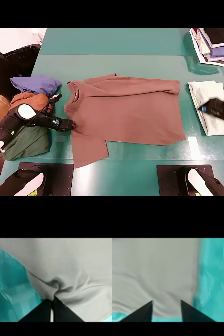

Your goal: Fold the shirts.

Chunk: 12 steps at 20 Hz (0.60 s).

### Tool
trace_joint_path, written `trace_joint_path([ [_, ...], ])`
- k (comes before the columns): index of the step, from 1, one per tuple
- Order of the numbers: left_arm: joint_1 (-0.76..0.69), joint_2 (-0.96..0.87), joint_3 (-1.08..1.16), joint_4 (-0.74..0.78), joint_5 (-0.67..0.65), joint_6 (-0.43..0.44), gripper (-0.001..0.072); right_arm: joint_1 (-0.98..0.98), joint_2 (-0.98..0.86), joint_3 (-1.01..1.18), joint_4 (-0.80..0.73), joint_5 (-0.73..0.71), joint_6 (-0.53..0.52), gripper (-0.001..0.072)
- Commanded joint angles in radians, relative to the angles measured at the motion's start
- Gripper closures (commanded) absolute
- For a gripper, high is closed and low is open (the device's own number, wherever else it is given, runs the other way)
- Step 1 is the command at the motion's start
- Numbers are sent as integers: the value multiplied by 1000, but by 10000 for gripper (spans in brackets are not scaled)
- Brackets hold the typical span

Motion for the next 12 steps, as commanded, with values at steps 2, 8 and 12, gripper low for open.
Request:
trace_joint_path([
  [2, -2, 1, 55, -1, -2, -12, 684, -148, 77, -338, -12, 26, 14, 180],
  [8, -2, 1, 55, 0, 0, -11, 684, -7, 77, -595, 147, -203, 45, 207],
  [12, -2, 1, 55, 8, 0, -4, 684, 100, 74, -579, 150, -296, 78, 261],
])
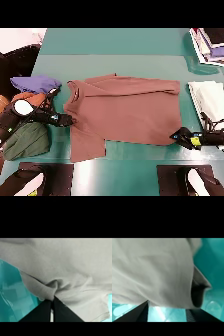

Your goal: Fold the shirts.

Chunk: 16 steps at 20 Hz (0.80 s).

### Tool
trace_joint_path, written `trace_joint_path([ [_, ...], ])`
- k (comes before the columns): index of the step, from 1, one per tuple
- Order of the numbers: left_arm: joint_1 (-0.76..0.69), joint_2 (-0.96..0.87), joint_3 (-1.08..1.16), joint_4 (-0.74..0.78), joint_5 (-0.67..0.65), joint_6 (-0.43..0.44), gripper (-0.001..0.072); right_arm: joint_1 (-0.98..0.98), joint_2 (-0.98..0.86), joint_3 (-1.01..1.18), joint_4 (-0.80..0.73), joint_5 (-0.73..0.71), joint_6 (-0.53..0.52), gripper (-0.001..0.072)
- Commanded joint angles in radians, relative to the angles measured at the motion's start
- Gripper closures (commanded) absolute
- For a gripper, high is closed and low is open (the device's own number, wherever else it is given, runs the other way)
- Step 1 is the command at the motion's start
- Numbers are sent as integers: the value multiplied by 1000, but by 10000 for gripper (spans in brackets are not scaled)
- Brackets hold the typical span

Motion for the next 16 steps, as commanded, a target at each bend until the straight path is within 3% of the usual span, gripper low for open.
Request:
trace_joint_path([
  [1, -1, 1, 2, 7, 1, 6, 684, 81, -14, -12, 21, -88, 29, 263],
  [2, -1, 1, 1, 7, 1, 6, 684, 97, -36, -7, 21, -87, 29, 315],
  [3, -1, 1, 2, 13, 1, 5, 684, 114, -57, 2, 21, -87, 25, 547],
  [4, 0, 1, 5, 21, 0, 5, 684, 139, -80, 18, 21, -89, 11, 695],
  [7, 0, 5, 107, 68, -48, -18, 685, 203, -93, 143, 20, -85, 8, 696],
  [10, 2, 105, 325, 132, -71, -65, 685, 220, 5, 382, 20, -77, 9, 696],
  [16, 2, 270, 988, 208, -75, -113, 685, 81, 164, 988, 21, -81, -6, 696],
])
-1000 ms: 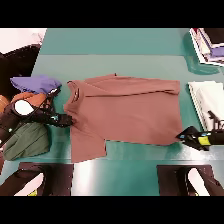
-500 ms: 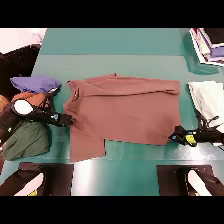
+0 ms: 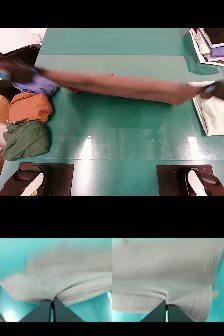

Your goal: Fold the shirts.

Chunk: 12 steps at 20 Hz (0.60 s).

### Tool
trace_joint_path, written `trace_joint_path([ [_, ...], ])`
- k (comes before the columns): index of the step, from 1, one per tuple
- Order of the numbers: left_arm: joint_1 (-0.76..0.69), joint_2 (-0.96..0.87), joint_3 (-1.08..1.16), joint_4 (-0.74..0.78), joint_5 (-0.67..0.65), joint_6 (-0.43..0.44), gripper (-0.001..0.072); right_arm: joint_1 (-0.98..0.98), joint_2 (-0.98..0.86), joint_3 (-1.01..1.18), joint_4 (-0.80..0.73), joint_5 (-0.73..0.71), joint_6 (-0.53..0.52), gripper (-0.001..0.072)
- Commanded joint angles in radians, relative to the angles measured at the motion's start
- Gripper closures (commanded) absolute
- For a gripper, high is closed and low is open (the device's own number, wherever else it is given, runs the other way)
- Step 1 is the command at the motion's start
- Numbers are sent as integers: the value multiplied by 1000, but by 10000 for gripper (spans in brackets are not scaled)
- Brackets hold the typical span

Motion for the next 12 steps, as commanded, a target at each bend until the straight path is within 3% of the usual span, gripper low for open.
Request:
trace_joint_path([
  [1, 1, 58, 394, 32, -21, -44, 685, -87, 66, 343, -6, 3, -18, 696],
  [5, 1, 55, 676, 11, -50, -48, 686, -216, 36, 639, -4, 118, -34, 696],
  [7, 1, 53, 689, 16, -24, -48, 686, -273, -19, 761, -4, 216, -33, 697],
  [12, 1, -123, 642, 24, -115, -45, 685, -285, -197, 892, 5, 369, 9, 697],
])
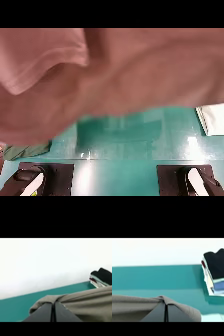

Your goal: Fold the shirts.

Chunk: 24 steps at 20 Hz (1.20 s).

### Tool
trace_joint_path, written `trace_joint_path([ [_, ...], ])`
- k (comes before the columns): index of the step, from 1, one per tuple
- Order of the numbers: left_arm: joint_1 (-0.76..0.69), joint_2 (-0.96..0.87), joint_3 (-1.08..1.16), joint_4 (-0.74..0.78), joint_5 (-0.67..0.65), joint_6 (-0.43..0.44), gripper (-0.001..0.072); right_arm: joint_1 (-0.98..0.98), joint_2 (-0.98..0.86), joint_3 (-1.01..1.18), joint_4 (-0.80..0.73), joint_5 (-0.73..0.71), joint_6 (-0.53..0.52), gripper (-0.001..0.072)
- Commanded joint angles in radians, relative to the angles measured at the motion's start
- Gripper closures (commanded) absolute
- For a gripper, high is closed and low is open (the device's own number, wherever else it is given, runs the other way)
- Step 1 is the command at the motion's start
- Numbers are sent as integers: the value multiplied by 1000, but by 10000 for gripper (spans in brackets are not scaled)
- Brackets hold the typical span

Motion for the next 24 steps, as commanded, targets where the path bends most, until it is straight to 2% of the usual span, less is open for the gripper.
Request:
trace_joint_path([
  [1, 1, -137, -35, 5, -76, 0, 685, 16, -130, 66, -5, 132, 45, 697],
  [4, 1, -311, -129, 6, -165, 8, 684, 135, -255, -61, -20, 187, 58, 697],
  [6, 1, -430, -190, 6, -187, 8, 684, 230, -341, -178, -134, 188, 66, 697],
  [8, 1, -547, -240, 7, -189, 27, 684, 300, -442, -279, -242, 187, 74, 697],
  [11, 1, -719, -274, 13, -167, 66, 684, 344, -614, -371, -266, 109, 73, 697],
  [15, 1, -867, -273, 21, 60, 72, 684, 371, -803, -293, -253, -82, 71, 697],
  [17, 1, -887, -274, 27, 175, 93, 684, 383, -862, -210, -232, -131, 71, 697],
  [19, 1, -887, -273, 28, 221, 113, 684, 396, -889, -141, -248, -145, 71, 697],
  [22, 1, -887, -274, 34, 142, 113, 684, 398, -880, -122, -248, -133, 42, 697],
  [23, 1, -887, -277, 36, 14, 113, 684, 398, -838, -177, -251, -124, 25, 697],
  [24, 1, -886, -288, 35, -31, 113, 684, 398, -809, -229, -265, -127, 26, 697],
])
